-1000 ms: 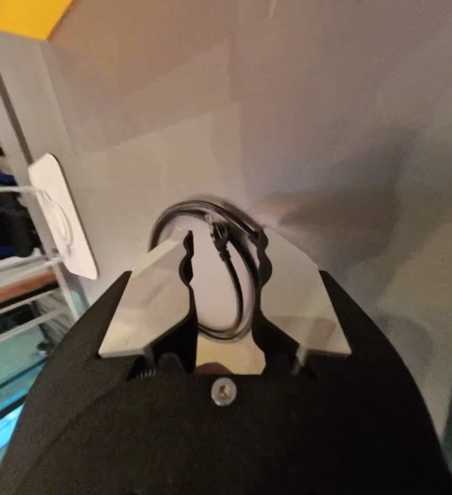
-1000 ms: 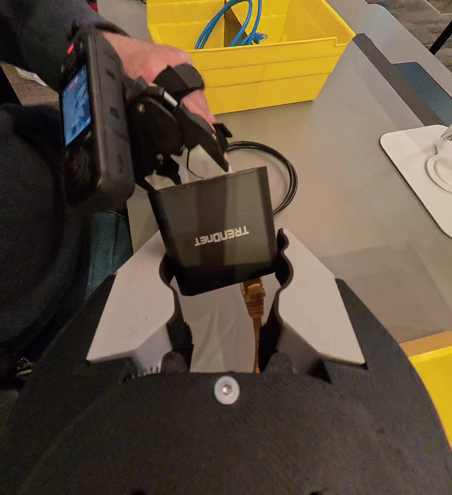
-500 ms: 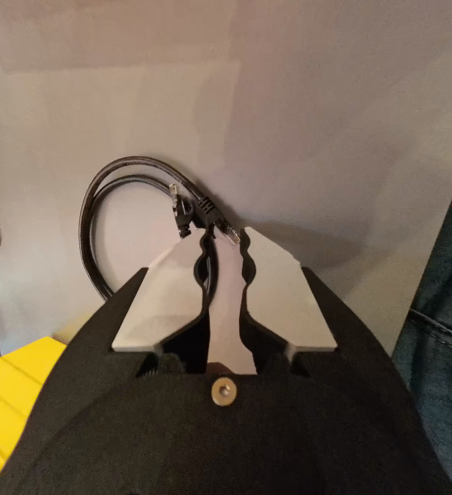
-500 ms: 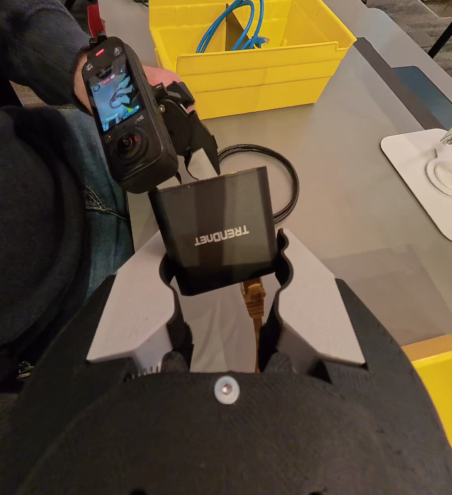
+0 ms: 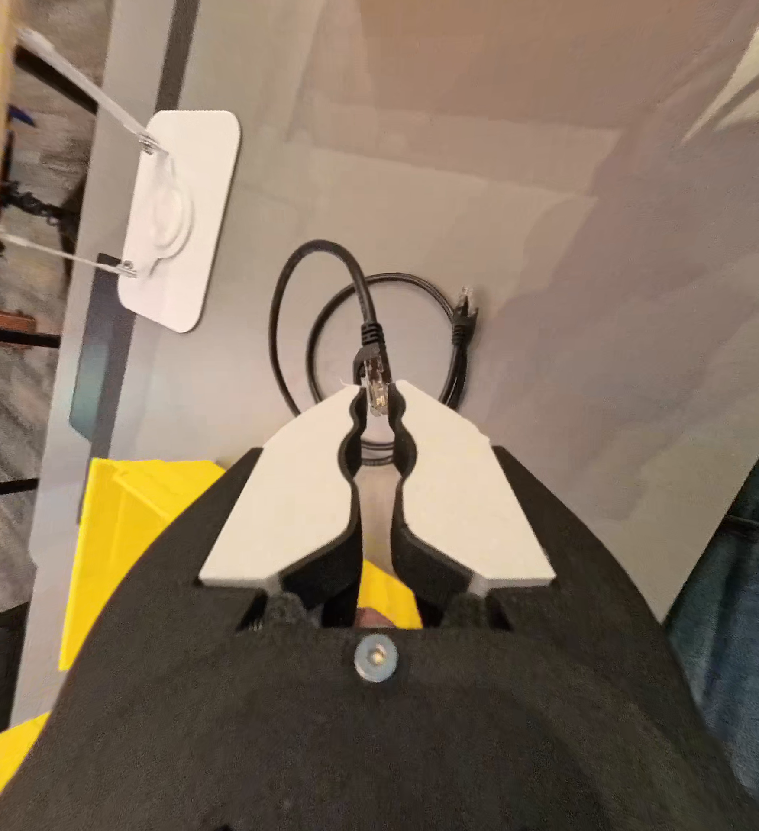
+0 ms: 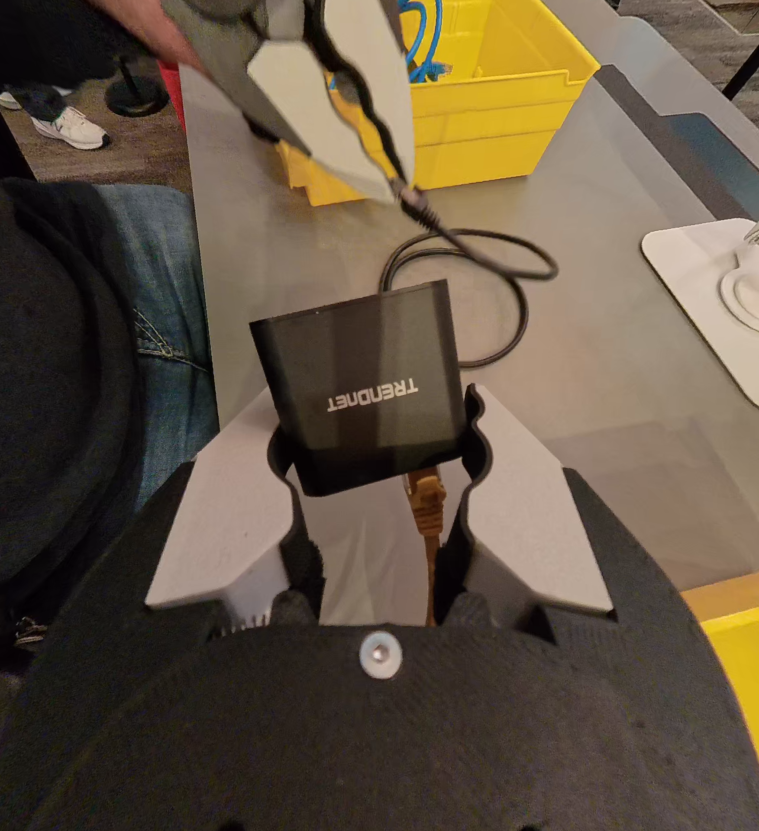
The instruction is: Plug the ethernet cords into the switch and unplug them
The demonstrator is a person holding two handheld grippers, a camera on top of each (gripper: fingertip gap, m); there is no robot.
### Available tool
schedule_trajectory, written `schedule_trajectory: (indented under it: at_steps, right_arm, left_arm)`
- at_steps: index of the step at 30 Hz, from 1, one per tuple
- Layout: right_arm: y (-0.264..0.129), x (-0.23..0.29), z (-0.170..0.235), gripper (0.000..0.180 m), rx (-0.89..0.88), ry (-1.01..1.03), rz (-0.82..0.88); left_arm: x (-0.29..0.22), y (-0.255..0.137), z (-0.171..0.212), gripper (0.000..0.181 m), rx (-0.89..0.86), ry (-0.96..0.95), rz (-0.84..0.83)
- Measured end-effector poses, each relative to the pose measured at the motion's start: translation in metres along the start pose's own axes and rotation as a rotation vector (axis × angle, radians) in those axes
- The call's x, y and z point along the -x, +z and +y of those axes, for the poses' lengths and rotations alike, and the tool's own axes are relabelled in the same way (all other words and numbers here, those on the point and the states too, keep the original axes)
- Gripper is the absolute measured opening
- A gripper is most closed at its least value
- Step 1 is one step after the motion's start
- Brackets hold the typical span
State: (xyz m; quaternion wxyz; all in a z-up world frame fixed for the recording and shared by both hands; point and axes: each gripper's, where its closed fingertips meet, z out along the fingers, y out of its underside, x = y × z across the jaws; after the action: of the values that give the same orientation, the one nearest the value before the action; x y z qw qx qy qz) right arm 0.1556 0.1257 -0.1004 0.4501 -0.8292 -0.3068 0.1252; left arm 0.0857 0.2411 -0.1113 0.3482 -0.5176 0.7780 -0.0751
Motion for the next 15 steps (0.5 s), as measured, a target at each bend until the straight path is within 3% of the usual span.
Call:
schedule_trajectory:
  at_steps: [1, 9, 15]
  right_arm:
    - [0.0, -0.001, 0.0, 0.075, 0.001, -0.001, 0.001]
    - [0.001, -0.013, -0.014, 0.075, 0.0, -0.036, 0.022]
    - [0.006, -0.034, -0.036, 0.076, 0.012, -0.093, 0.059]
  left_arm:
    - [0.009, -0.006, 0.0, 0.009, 0.007, 0.0, -0.017]
    - [0.091, -0.078, 0.001, 0.009, 0.074, 0.013, -0.237]
    - [0.117, -0.129, -0.007, 0.008, 0.115, 0.045, -0.327]
